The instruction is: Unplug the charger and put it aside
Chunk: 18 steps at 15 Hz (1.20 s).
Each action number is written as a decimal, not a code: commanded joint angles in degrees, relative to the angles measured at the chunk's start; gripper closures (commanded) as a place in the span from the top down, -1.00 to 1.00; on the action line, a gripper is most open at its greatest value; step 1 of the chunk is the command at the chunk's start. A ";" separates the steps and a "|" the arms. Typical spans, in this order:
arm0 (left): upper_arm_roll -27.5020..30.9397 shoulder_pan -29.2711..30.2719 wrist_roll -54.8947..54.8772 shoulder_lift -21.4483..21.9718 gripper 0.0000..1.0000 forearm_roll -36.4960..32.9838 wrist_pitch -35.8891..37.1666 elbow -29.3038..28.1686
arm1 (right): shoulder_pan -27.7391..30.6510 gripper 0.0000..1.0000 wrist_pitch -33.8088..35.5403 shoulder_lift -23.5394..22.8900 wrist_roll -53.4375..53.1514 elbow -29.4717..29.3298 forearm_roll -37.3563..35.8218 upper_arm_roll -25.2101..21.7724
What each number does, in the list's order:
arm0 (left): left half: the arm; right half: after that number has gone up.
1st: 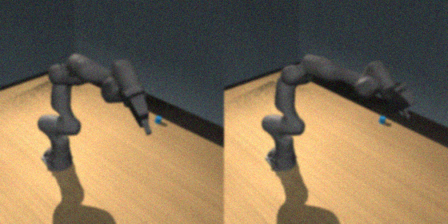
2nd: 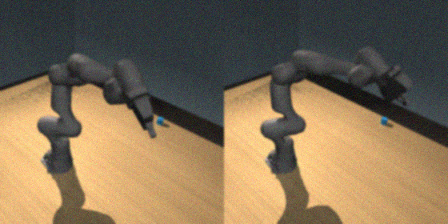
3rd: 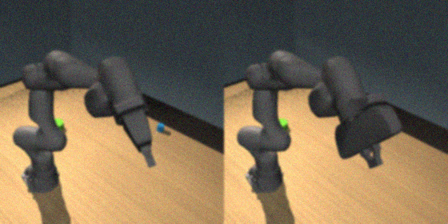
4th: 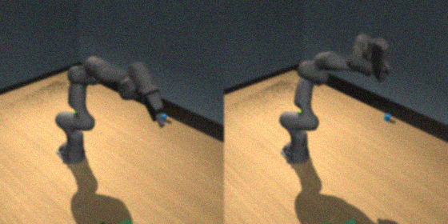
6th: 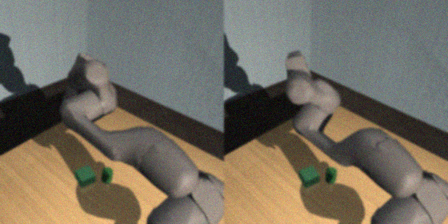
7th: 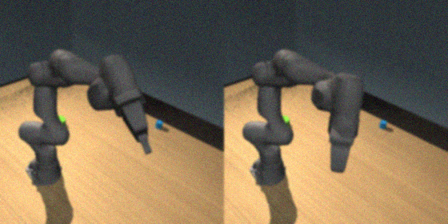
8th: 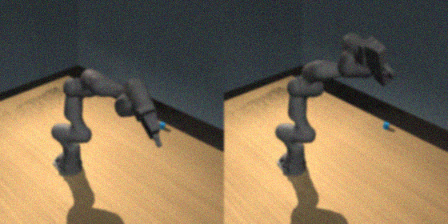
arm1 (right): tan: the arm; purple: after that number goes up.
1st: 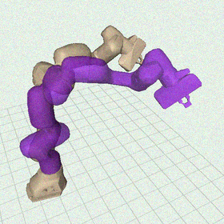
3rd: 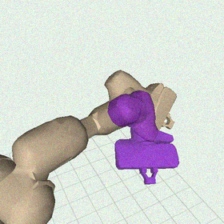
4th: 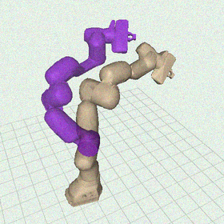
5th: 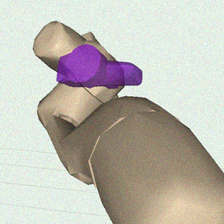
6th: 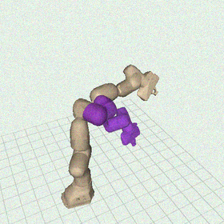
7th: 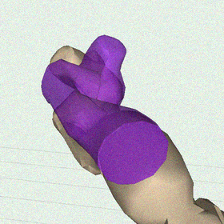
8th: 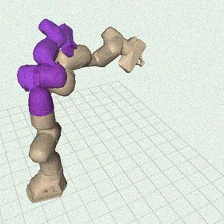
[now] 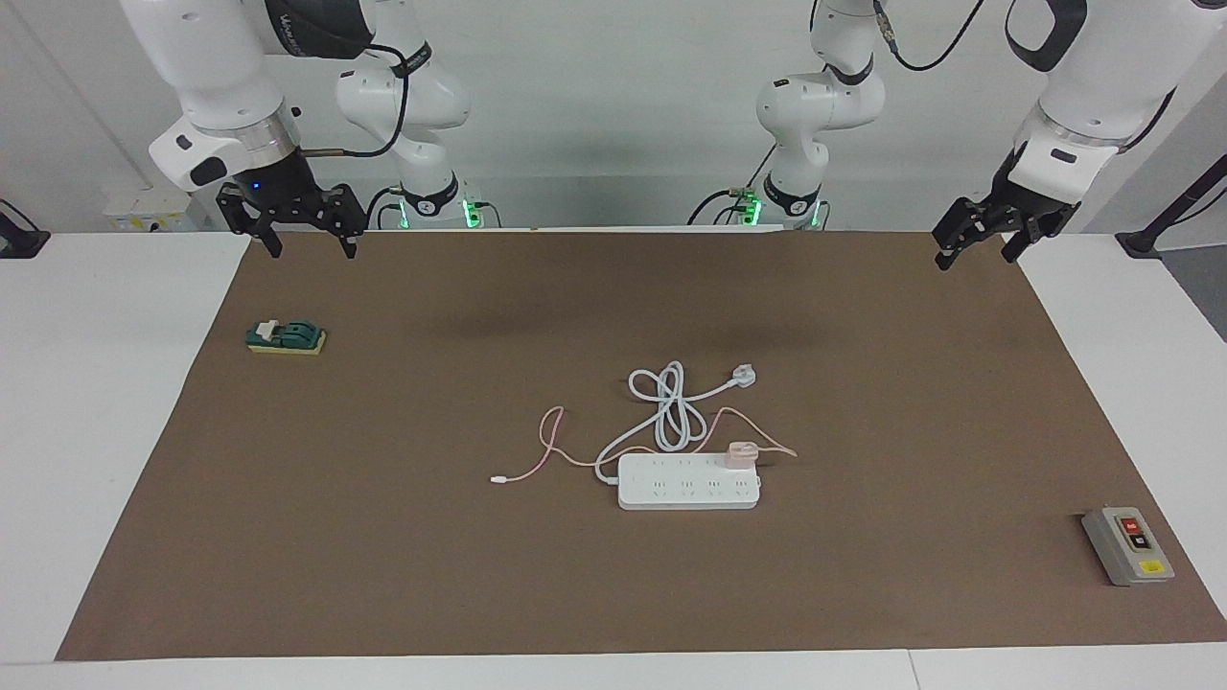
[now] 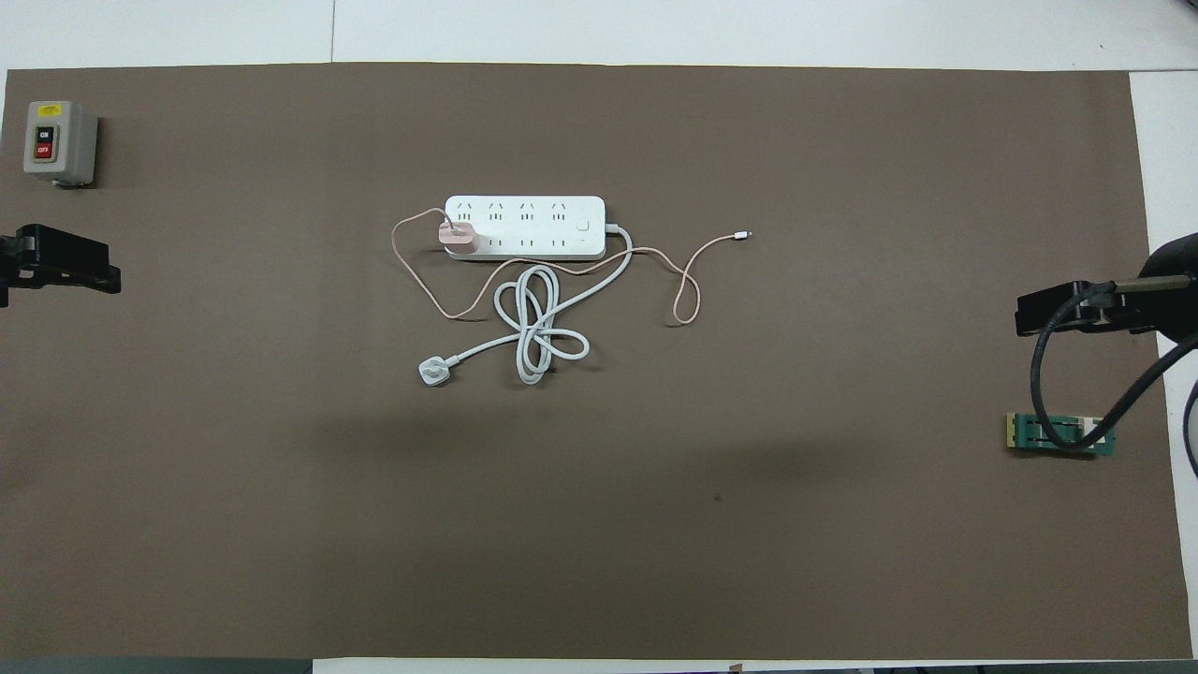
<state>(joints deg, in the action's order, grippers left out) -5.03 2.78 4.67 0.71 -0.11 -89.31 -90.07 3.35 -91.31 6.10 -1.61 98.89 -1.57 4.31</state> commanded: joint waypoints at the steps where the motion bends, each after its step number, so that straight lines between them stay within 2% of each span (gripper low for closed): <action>1: 0.63 -0.67 -0.54 1.22 1.00 0.64 -1.65 -1.95 | 0.69 1.00 -0.36 0.75 0.73 0.78 0.25 0.35; 11: 0.72 -0.23 0.51 1.84 1.00 0.72 -0.60 -2.82 | 0.17 1.00 -0.10 0.84 3.26 0.78 0.17 0.35; 13: 0.64 -0.58 9.60 1.84 1.00 0.98 -5.75 -4.49 | 0.08 1.00 -0.10 0.84 4.43 0.87 0.25 0.43; 15: 0.55 -0.75 18.32 0.97 1.00 1.07 -6.75 -4.24 | -0.01 1.00 -0.10 1.02 1.98 1.39 2.17 0.43; 17: 0.55 -1.63 27.01 -1.40 1.00 1.77 -6.57 -2.75 | -0.53 1.00 -0.62 0.23 -5.99 1.39 5.07 0.52; 18: 0.55 -2.94 33.59 -3.94 1.00 1.87 -6.75 -1.00 | -1.58 1.00 -0.80 -0.47 -9.69 1.48 5.87 0.52</action>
<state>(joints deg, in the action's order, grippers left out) -4.98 2.19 27.92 -0.09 0.78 -94.84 -92.64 2.92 -91.24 6.01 -4.81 99.23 2.15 4.60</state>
